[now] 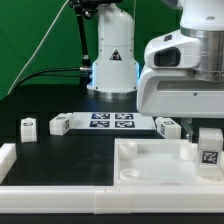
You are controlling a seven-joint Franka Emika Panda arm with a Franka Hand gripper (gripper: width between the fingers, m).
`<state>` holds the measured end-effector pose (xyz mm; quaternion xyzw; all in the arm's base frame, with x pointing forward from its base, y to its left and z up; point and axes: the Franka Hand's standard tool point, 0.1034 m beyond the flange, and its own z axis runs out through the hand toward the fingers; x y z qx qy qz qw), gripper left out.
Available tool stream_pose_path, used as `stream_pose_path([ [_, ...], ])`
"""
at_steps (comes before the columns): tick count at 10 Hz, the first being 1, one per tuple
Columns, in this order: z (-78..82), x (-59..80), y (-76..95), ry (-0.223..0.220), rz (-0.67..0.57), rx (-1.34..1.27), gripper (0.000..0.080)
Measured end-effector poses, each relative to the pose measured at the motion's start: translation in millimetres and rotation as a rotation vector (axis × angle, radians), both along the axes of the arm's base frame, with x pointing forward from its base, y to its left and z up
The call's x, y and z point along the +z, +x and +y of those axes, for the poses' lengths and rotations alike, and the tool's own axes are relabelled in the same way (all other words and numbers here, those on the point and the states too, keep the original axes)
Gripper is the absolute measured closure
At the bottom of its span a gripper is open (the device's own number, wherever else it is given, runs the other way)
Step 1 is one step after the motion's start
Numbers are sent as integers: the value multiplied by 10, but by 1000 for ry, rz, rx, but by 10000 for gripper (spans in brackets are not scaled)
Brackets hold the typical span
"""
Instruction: Assemble one leg
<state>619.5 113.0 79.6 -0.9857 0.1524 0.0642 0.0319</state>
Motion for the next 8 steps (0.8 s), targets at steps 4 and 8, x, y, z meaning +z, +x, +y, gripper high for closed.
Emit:
stream_pose_path([
  [4,129,-5,-14,-50,41,-518,506],
  [8,164,-9,-19,-65,70,-760,409],
])
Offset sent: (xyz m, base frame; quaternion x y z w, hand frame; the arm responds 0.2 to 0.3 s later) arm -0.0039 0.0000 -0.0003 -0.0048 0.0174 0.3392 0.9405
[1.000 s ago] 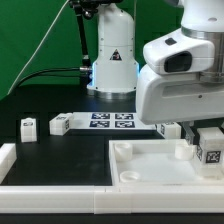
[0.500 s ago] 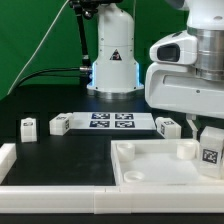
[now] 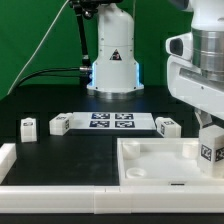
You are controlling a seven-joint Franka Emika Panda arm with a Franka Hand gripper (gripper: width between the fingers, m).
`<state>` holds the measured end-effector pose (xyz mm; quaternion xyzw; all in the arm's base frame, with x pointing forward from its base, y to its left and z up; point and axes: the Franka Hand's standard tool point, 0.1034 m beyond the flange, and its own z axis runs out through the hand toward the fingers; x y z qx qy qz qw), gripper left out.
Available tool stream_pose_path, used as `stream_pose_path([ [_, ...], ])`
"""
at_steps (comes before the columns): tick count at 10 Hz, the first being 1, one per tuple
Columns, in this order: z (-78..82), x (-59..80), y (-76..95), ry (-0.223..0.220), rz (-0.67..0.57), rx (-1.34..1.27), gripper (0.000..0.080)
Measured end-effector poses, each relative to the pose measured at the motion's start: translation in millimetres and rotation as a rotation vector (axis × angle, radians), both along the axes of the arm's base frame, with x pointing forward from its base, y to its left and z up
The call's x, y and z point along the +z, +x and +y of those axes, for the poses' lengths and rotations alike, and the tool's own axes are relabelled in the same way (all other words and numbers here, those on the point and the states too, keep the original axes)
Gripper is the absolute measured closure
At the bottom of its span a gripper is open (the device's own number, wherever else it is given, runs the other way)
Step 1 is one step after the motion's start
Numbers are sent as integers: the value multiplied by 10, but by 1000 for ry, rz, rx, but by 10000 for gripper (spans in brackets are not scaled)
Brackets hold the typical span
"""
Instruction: Assemble one leg
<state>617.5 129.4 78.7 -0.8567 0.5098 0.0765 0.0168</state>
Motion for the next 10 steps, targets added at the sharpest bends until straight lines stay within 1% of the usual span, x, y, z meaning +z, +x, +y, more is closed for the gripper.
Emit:
stream_pose_path([
  [1,1,-2,-1,1,-1,11,232],
  [2,2,-3,-2,6,-6,56,232],
  [3,7,-9,-7,9,-8,89,167],
  [4,2,-26,-20,20,-15,184,155],
  [6,-11,-60,-44,50,-38,475,150],
  [7,-24,-71,-44,60,-44,555,151],
  [10,-62,-54,-12,106,-84,923,151],
])
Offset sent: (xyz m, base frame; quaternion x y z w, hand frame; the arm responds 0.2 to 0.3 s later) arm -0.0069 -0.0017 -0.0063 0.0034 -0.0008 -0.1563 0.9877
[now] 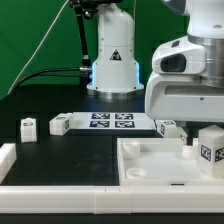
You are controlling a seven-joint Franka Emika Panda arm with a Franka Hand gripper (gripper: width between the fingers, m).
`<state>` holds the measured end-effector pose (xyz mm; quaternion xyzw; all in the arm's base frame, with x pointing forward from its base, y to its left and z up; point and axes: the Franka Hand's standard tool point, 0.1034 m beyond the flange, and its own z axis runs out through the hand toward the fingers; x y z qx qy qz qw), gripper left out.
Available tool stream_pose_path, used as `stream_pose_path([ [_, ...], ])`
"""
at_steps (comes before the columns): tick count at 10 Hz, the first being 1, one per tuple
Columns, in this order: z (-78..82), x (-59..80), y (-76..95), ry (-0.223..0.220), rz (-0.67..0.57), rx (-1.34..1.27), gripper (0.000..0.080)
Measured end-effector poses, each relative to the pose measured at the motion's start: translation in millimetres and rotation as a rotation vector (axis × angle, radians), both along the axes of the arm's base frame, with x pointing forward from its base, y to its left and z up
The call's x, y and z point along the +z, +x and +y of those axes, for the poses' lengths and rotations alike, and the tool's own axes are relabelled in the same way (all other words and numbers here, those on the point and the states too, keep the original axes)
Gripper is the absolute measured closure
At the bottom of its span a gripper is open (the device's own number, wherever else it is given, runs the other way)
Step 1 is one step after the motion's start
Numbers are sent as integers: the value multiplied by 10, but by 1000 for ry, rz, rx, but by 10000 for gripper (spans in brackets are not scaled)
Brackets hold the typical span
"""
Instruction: Assemble one leg
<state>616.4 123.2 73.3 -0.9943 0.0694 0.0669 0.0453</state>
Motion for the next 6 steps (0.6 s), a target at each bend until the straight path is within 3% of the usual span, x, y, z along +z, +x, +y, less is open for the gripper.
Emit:
stream_pose_path([
  [4,-55,21,36,52,-46,411,151],
  [6,-57,20,37,56,-49,433,151],
])
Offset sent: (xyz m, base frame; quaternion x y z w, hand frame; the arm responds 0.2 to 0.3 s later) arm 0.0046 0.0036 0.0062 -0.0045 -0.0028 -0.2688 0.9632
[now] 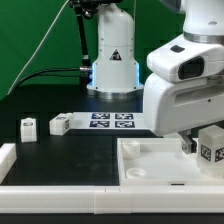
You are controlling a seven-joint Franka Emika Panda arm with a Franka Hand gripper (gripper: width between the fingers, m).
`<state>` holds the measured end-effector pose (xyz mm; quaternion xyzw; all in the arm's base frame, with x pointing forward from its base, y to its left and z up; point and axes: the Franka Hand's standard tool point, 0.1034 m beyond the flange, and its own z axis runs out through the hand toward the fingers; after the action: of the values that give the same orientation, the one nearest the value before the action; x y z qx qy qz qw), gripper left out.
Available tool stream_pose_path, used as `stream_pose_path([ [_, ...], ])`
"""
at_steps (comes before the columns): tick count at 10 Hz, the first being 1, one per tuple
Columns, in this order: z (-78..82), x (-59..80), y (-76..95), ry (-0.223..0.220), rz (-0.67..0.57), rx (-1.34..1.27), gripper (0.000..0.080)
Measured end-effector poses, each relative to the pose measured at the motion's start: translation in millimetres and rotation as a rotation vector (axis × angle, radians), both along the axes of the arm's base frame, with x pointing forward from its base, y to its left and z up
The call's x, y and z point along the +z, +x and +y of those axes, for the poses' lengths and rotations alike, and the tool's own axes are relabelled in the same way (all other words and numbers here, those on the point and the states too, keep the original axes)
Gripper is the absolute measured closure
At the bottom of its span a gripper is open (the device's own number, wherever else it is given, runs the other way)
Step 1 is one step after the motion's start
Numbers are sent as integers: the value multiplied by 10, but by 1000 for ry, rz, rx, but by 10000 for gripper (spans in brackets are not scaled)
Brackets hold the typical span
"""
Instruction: Assemble one leg
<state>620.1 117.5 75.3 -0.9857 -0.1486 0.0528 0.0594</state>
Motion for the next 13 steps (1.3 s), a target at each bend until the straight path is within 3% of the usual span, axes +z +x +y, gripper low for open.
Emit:
stream_pose_path([
  [1,-1,0,0,0,0,0,271],
  [2,-1,0,0,0,0,0,271],
  [3,0,0,0,-1,1,-9,453],
  [4,-4,-1,2,-6,4,-49,509],
  [6,3,0,4,-17,12,-151,509],
  [8,24,-6,-50,-71,18,-524,509],
  [13,43,-13,-52,-135,72,-1134,509],
])
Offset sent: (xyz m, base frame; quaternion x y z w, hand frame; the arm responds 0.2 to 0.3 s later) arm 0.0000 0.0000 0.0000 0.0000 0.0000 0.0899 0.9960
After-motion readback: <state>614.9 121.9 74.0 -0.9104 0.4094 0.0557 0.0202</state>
